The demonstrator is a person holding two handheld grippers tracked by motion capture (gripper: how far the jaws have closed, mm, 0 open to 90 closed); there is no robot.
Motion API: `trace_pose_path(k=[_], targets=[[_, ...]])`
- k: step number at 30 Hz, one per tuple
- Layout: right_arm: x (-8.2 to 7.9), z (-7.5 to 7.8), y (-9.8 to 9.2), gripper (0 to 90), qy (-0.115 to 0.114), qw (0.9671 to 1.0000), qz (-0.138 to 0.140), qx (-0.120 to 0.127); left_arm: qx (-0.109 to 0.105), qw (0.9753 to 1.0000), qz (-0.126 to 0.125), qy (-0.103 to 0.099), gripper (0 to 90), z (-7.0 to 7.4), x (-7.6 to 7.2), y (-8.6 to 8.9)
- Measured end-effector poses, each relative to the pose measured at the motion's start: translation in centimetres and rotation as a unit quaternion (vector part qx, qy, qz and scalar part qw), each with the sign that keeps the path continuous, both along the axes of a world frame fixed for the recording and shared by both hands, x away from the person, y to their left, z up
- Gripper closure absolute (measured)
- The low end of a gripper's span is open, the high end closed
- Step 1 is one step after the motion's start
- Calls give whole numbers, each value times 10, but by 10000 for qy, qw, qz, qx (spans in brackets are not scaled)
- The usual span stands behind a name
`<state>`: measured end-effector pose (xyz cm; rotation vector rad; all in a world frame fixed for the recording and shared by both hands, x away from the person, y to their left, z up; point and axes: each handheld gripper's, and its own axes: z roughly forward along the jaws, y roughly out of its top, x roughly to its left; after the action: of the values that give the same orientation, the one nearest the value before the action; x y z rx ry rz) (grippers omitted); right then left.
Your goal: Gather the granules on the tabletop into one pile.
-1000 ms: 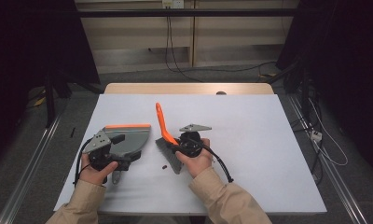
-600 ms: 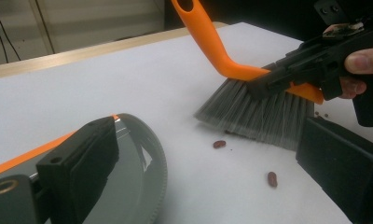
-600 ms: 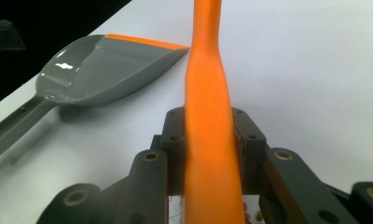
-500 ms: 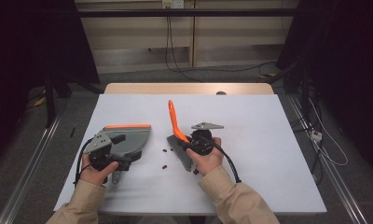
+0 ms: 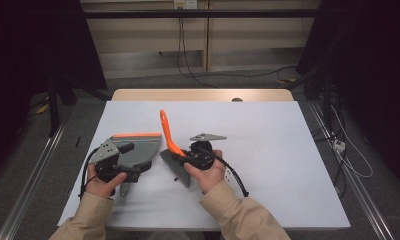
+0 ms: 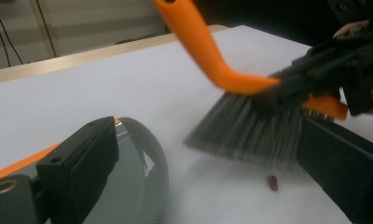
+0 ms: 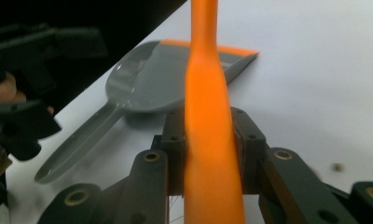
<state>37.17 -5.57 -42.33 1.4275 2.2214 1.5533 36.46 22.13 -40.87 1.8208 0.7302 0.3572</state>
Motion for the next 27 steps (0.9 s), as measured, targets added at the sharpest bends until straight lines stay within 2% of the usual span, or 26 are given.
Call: trace_pose_path(k=[4, 6, 7, 11, 18, 27], targets=[[-1, -10, 13, 709, 268, 9996, 98, 28, 11, 10000, -3, -17, 57, 1, 0, 0], [1, -12, 16, 709, 85, 9997, 61, -235, 6, 10000, 5, -19, 57, 1, 0, 0], [3, -13, 16, 708, 75, 9995, 36, -308, 2, 10000, 5, -12, 57, 0, 0, 0], [13, -18, 5, 704, 282, 9990, -149, -310, 11, 10000, 13, 4, 57, 0, 0, 0], [16, -17, -11, 703, 288, 9978, -413, -437, 56, 10000, -11, -3, 57, 0, 0, -1], [12, -16, -32, 701, 394, 9952, -763, -463, 67, 10000, -21, -21, 57, 0, 0, -3]])
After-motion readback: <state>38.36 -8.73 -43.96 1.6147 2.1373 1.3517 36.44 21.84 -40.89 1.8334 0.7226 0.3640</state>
